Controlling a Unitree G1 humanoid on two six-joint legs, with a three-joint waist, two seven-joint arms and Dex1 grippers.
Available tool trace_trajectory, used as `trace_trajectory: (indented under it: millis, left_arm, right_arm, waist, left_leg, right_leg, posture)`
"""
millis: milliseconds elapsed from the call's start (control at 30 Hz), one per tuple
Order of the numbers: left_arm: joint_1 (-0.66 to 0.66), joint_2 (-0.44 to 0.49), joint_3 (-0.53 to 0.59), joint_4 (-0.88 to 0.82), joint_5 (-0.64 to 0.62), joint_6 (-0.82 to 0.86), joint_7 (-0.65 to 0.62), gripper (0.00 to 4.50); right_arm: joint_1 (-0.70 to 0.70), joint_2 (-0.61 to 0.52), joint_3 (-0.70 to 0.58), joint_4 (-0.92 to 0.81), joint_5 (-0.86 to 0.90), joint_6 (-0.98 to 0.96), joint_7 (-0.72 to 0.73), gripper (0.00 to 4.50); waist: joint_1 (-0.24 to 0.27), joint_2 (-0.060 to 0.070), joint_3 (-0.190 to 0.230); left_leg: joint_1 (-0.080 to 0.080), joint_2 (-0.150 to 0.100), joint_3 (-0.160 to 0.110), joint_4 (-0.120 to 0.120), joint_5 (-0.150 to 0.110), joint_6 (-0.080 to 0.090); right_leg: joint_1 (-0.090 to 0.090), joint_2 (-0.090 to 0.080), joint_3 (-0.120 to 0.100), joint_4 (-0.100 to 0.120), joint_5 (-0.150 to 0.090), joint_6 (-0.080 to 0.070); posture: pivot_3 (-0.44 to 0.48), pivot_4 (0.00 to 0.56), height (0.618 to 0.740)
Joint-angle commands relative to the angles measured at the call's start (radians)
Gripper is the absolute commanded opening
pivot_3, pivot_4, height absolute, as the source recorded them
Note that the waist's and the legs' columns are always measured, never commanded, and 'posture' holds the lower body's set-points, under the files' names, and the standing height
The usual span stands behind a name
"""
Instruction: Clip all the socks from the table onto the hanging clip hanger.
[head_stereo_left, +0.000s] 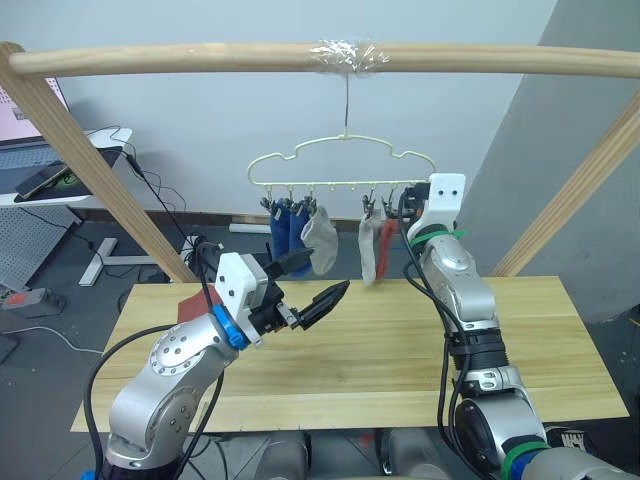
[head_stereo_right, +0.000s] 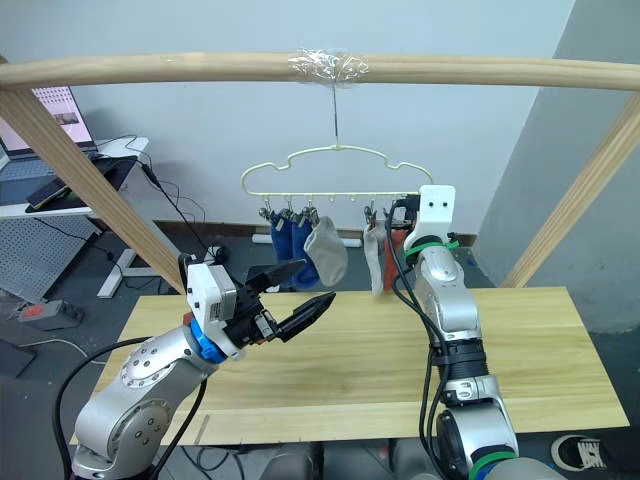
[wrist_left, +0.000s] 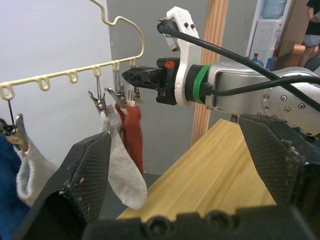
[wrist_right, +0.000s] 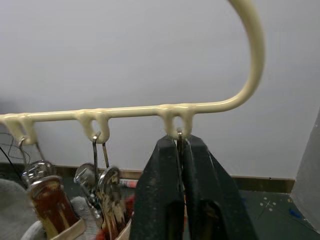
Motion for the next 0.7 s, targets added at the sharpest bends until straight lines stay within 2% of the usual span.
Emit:
trace_trajectory:
  millis: [33,233,400,567,700]
  left_arm:
    - [0.002,-0.001,-0.008,-0.022,-0.007,-0.026,-0.01,4.5]
    - [0.006,-0.001,0.0,0.003,0.0,-0.02,0.004,4.5]
    - [0.036,0.02,0.039,0.114,0.083,-0.006,0.077,4.5]
    - [0.009,0.065,0.106,0.376,0.194,-0.027,0.14,4.5]
    - [-0.072,0.109,0.158,0.76,0.301,-0.165,0.167,4.5]
  right_arm:
    - [-0.01,-0.013,-0.02,-0.031,0.01,0.001,0.005,0.03]
    - [-0.008,-0.056,-0.018,-0.061,0.029,0.06,0.059,0.03]
    - [-0.015,-0.166,-0.015,-0.14,0.09,0.283,0.183,0.03]
    - [-0.037,-0.309,-0.005,-0.252,0.176,0.56,0.313,0.03]
    - [-0.053,-0.336,-0.028,-0.308,0.228,0.694,0.322,0.03]
  waist:
    - [0.0,0.0,0.0]
    - [0.0,0.0,0.0]
    - [0.0,0.0,0.0]
    - [0.002,0.0,0.0]
    - [-0.002,0.0,0.0]
  left_leg:
    - [0.0,0.0,0.0,0.0,0.0,0.0]
    - [0.0,0.0,0.0,0.0,0.0,0.0]
    - [0.0,0.0,0.0,0.0,0.0,0.0]
    - [0.001,0.0,-0.001,0.0,0.0,0.0]
    - [0.001,0.0,-0.001,0.0,0.0,0.0]
  right_leg:
    - [0.0,0.0,0.0,0.0,0.0,0.0]
    - [0.0,0.0,0.0,0.0,0.0,0.0]
    - [0.001,0.0,0.0,0.0,0.0,0.0]
    - [0.001,0.0,-0.001,0.0,-0.001,0.001]
    - [0.001,0.0,-0.002,0.0,-0.001,0.001]
  posture:
    - [0.007,0.137,0.74]
    - [0.0,0.134,0.74]
    - [-0.017,0.133,0.74]
    - [-0.05,0.143,0.74]
    - [-0.087,0.154,0.74]
